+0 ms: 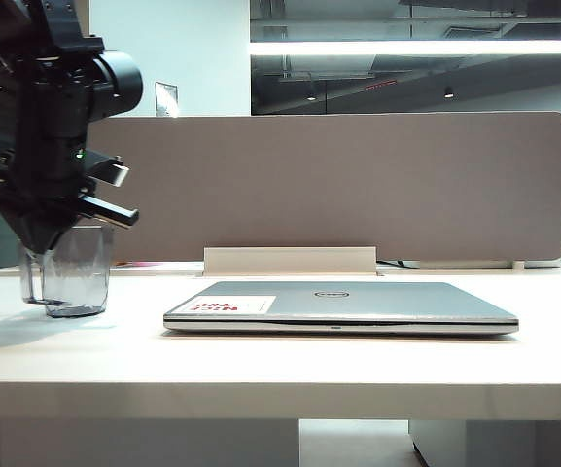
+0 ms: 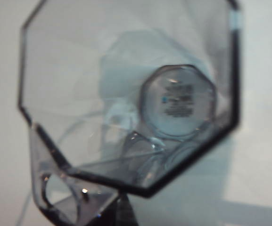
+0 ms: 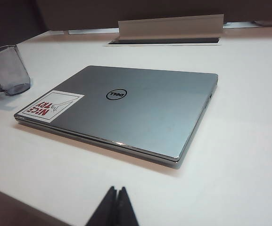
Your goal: Pick up the water cup and place it on the left side of the laptop.
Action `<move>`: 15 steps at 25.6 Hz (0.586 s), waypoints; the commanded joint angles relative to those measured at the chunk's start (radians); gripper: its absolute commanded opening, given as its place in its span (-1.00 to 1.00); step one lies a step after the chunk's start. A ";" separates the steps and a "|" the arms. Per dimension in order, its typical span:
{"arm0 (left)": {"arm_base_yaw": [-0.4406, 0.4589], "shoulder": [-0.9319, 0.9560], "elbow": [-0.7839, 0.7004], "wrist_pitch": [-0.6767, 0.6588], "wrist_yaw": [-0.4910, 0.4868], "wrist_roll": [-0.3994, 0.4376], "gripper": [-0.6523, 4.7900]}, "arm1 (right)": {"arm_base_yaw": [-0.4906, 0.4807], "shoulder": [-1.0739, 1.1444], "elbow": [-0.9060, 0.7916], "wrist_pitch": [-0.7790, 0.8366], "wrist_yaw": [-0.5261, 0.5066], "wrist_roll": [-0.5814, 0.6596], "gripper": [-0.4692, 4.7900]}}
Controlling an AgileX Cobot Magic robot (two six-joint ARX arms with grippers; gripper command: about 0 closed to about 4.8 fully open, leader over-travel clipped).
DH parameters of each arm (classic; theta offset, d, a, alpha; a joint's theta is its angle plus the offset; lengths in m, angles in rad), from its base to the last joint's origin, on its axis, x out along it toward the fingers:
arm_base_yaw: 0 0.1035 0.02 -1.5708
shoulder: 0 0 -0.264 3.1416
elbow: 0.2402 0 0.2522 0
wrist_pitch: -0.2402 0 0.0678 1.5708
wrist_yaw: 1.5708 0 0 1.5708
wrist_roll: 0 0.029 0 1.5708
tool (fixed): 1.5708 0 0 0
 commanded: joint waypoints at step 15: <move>0.151 -0.003 0.002 0.100 0.036 0.063 -0.78 | 0.000 -0.002 -0.006 0.014 0.000 0.003 -0.84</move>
